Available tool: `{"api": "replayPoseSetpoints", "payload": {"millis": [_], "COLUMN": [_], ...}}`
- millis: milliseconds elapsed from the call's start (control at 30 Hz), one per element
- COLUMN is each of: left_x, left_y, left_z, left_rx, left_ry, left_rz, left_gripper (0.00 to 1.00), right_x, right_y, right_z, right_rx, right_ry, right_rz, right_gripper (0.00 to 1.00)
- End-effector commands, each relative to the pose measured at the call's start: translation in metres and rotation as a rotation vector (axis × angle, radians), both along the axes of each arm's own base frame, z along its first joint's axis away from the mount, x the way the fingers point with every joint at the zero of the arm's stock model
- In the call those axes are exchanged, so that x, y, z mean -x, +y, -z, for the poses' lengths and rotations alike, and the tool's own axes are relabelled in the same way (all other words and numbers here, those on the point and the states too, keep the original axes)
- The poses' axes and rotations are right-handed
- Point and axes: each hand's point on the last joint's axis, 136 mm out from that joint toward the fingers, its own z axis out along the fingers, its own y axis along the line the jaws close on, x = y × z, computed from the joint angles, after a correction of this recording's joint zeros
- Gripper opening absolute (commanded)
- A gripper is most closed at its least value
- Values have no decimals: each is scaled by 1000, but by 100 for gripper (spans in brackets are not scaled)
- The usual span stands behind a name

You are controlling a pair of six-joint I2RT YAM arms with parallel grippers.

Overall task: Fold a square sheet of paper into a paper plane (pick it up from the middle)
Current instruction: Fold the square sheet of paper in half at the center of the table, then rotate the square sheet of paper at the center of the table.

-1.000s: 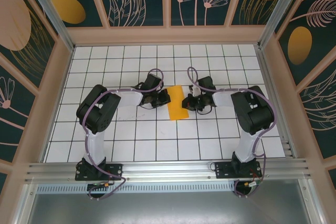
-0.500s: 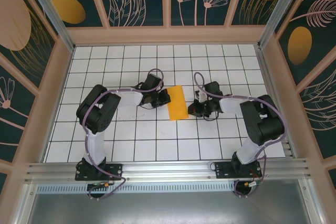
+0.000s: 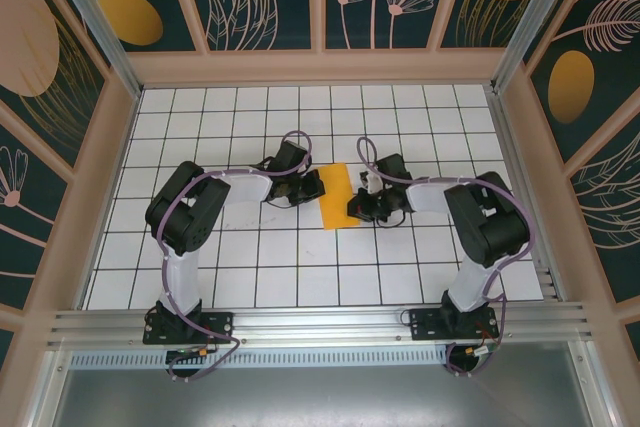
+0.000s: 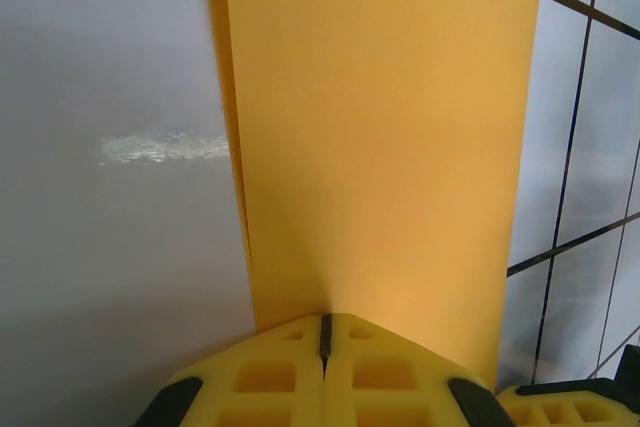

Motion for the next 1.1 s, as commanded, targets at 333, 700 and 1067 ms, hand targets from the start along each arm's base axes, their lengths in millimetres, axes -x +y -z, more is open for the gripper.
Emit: {"api": "replayPoseSetpoints", "payload": {"millis": [333, 700, 1067], "left_x": [37, -26, -3], "left_y": [46, 13, 102], "left_z": [56, -93, -96], "left_rx": [-251, -73, -150], "left_ry": [160, -150, -174], "left_rz": [-11, -39, -246], "left_gripper": [12, 39, 48], "right_x": [20, -17, -25], "right_y": [-40, -25, 4], "right_z": [-14, -38, -8], "right_rx": [97, 263, 305], "right_ry": [-8, -153, -78], "right_rz": [112, 200, 221], "right_gripper": [0, 10, 11]}}
